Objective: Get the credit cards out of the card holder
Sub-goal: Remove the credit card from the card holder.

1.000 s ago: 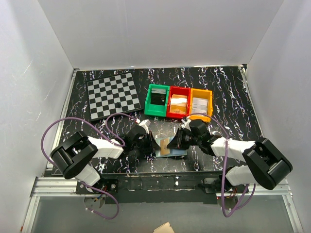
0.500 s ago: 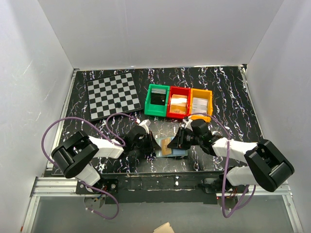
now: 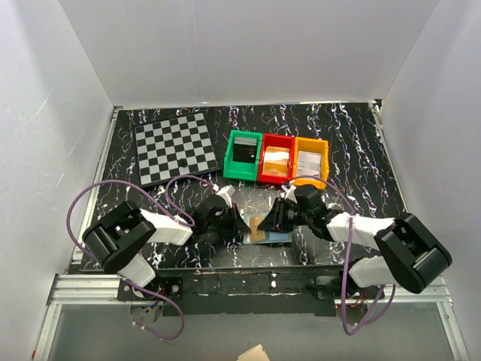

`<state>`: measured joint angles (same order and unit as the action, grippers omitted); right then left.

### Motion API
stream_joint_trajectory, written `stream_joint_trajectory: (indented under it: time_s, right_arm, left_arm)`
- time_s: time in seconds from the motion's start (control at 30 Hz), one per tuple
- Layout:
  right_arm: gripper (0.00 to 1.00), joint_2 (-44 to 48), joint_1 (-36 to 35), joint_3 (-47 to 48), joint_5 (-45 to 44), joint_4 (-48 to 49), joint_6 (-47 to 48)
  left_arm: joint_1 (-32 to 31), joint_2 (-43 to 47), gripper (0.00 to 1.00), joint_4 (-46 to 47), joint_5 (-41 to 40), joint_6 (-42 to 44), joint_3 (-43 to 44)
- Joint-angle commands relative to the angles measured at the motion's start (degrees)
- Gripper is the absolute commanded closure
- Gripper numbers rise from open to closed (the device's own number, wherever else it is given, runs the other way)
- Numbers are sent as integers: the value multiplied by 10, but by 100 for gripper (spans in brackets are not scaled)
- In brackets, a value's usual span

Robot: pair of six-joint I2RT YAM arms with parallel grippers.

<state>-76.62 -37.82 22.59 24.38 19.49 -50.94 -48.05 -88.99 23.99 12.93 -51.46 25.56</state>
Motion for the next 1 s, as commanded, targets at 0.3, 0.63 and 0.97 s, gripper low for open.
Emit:
stream_joint_trajectory:
  time_s: [0.3,0.63,0.97]
  right_arm:
    - [76,16,6,7,4,11,1]
    - [78,33,16,4,5,-9,9]
    - [81,41,22,2,6,-15,15]
  left_arm:
    - [-4,-25,100,-67,-1,15,-19]
    - [-4,-31,100,-67,-3,14,-22]
    - [-4,-33,100,-67,-2,15,-22]
